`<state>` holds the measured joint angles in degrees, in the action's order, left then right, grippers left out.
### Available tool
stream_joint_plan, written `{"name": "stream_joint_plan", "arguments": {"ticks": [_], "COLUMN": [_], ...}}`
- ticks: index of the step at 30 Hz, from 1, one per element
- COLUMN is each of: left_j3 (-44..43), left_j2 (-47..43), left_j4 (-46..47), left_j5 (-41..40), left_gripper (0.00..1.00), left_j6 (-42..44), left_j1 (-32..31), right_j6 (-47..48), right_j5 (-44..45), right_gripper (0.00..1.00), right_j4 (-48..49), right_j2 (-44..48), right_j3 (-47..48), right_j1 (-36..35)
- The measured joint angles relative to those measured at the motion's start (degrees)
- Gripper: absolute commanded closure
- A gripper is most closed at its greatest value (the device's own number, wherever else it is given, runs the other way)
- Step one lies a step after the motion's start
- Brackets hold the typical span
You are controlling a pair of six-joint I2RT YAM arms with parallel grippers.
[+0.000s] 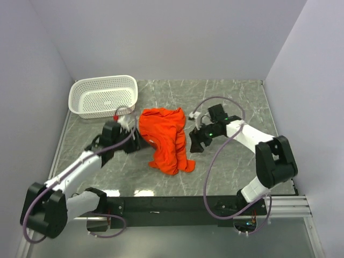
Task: Fold and stack the t-shirts
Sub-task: Flatten the tshirt out
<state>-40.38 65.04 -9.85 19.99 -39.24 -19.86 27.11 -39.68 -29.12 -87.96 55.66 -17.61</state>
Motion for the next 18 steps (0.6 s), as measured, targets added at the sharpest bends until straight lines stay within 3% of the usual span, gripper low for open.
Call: {"name": "stream_joint_plan", "arguments": {"ticks": [4, 9, 18], "left_j3": [15.0, 16.7, 14.3], "left_j2": [-8.1, -11.4, 2.5], "left_j4": [0.6, 4.8, 11.0], "left_j5": [3.2, 3.2, 1.0], "left_gripper": [0.37, 0.37, 0.41], "left_j6": [-8.3, -13.5, -15.5], "left_j1": [-2.6, -7.7, -10.9], "right_j6": [-2.8, -5.2, -6.9], "right_j5": [0.5, 0.2, 0.1], "right_gripper": [0.2, 0.21, 0.23], "right_j4": [0.2, 0.2, 0.2], "right_j2": [-5.1, -7.5, -9.6], "right_j3": [0.1, 0.1, 0.2], "right_j1": [-5.7, -9.4, -11.1]}}
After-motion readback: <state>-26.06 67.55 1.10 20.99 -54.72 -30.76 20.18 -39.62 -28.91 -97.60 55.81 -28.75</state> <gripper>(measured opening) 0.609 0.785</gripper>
